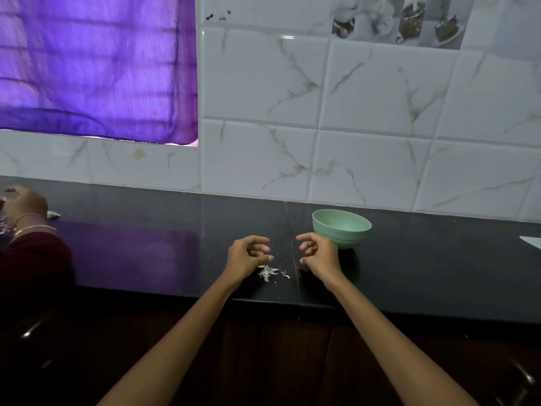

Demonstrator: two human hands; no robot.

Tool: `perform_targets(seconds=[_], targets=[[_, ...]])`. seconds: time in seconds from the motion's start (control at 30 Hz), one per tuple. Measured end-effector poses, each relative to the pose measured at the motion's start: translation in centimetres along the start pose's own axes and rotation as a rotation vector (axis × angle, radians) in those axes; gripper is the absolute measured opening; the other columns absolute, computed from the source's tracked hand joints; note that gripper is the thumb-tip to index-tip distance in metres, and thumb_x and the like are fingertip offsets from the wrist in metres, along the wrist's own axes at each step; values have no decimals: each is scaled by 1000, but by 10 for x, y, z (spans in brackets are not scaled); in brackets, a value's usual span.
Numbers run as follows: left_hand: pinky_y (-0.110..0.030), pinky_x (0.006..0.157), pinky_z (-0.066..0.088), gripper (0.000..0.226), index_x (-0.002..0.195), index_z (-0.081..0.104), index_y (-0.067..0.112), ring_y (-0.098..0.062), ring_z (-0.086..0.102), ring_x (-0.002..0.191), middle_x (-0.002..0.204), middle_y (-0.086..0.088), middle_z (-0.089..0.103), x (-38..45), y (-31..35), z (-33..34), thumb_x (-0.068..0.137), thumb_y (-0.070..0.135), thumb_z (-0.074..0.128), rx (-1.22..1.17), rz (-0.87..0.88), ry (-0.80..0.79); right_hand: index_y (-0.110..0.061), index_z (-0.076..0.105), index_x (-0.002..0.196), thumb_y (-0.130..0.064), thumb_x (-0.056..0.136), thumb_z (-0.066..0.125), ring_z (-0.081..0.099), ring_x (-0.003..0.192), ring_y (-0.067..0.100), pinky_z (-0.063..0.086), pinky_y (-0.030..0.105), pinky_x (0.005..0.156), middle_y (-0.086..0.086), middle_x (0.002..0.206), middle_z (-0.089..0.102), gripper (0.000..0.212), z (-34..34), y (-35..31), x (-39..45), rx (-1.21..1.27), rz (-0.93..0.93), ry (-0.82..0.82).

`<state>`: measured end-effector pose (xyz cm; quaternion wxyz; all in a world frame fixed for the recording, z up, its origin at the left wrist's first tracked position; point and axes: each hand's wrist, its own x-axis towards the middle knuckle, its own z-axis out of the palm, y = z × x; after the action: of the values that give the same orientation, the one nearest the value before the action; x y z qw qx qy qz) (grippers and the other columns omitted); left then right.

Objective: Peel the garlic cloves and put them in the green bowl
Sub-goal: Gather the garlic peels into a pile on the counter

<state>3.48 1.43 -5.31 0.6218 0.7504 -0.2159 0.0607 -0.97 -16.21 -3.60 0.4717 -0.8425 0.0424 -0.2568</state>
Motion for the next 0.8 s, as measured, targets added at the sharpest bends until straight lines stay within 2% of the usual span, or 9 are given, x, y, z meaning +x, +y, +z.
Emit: perform_targets(seconds=[0.1,0.17,0.23,0.27,0.37,0.5,0.63,0.73,0.8], targets=[[-13,68,49,30,107,65,7,-6,56,71,86,4,63,-3,2,1,78,6,72,108,48,31,-13,61,116,-6,72,73,55,103,21,46,33,91,5,110,63,46,-5,11,7,-254,33,-68],[-21,76,44,14,103,64,10,-12,56,81,89,2,61,-6,4,4,91,16,57,306,78,-46,-7,51,125,-36,89,56,42,127,31,35,41,106,14,134,50,46,-3,15,7,-563,94,-241],[-27,77,39,18,93,56,13,-17,53,83,86,-3,56,-8,7,10,98,19,41,355,55,-146,-1,42,129,-42,98,32,30,135,34,24,42,111,21,141,39,52,5,12,1,-733,88,-379],[-28,82,41,19,100,54,15,-17,55,88,91,-3,57,-9,9,14,100,19,36,282,23,-181,-1,39,132,-38,100,27,29,136,33,22,41,111,21,143,37,50,9,6,-5,-703,45,-416],[-33,98,45,35,130,48,6,-20,57,111,118,-8,59,-8,12,21,101,17,33,1,-49,-121,-9,47,132,-26,101,29,47,126,26,35,34,104,15,133,53,39,17,-13,-19,-365,-97,-462],[-33,89,48,33,125,52,3,-20,63,99,113,-12,63,-6,7,21,100,14,34,-137,-84,139,-5,63,109,-14,97,41,68,92,22,52,35,88,18,103,70,26,19,-16,-10,49,-43,-186],[-24,73,52,23,112,59,-1,-9,63,68,85,-6,69,-10,2,12,94,6,47,-200,-101,268,-5,68,101,-2,89,52,66,89,12,50,18,81,11,97,72,20,22,-11,3,-3,-80,-141],[-15,65,50,27,113,60,-2,-8,61,71,80,-1,67,-14,1,7,86,1,61,-206,-125,253,0,69,94,17,77,50,62,68,-7,46,5,64,15,89,71,30,33,-7,4,12,-109,-123],[-10,64,51,33,113,59,-3,-8,62,78,85,-2,65,-20,11,4,81,-4,65,-258,-121,203,-1,70,91,20,73,47,60,63,-8,45,4,62,11,85,70,35,36,-4,3,20,-138,-107]])
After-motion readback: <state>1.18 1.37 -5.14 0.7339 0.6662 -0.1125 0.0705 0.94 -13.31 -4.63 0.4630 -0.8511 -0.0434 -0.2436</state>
